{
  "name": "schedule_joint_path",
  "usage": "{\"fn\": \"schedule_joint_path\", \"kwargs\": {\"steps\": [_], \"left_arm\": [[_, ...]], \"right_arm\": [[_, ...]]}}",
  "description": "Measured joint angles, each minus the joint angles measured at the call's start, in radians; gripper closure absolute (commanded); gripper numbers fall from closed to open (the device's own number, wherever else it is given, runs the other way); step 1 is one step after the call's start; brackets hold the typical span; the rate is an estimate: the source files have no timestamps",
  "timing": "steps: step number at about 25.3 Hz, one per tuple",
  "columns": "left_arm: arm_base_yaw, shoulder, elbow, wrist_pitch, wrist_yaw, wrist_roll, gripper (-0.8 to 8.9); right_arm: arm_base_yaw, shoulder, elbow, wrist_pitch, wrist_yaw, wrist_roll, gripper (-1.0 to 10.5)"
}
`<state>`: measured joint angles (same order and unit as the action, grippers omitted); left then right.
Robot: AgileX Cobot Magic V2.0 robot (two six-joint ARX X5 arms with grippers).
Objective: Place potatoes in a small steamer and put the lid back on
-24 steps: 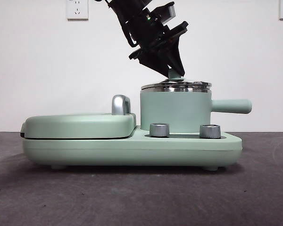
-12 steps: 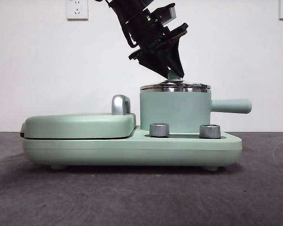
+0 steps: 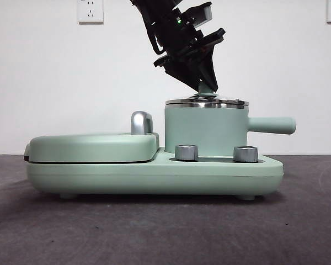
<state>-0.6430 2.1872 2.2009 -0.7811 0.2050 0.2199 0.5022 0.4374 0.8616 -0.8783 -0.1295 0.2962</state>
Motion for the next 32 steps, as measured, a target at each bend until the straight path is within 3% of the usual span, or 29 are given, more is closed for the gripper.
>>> {"fn": "schedule_joint_path", "kwargs": {"steps": [5,7,14,17,19,23,32], "left_arm": [[0.001,0.0,0.0,-0.009,-0.006,-0.029,3.66],[0.001,-0.008,0.001,-0.027,-0.01,-0.038,3.16],[0.001,-0.332,0.018,-0.385,0.009,-0.068,3.15],[0.001,-0.486,-0.015,-0.424,0.01,-0.105,3.15],[0.0,-0.604,-0.094,-0.444,0.014,-0.116,3.16],[-0.019,-0.851,-0.315,-0.422,0.142,-0.131,3.23],[-0.024,-1.321,-0.819,-0.396,0.154,-0.188,3.23]], "right_arm": [[0.0,0.0,0.0,0.0,0.0,0.0,4.9],[0.0,0.0,0.0,0.0,0.0,0.0,4.9],[0.0,0.0,0.0,0.0,0.0,0.0,4.9],[0.0,0.0,0.0,0.0,-0.008,0.0,4.9],[0.0,0.0,0.0,0.0,-0.025,0.0,4.9],[0.0,0.0,0.0,0.0,-0.028,0.0,4.9],[0.0,0.0,0.0,0.0,-0.078,0.0,4.9]]}}
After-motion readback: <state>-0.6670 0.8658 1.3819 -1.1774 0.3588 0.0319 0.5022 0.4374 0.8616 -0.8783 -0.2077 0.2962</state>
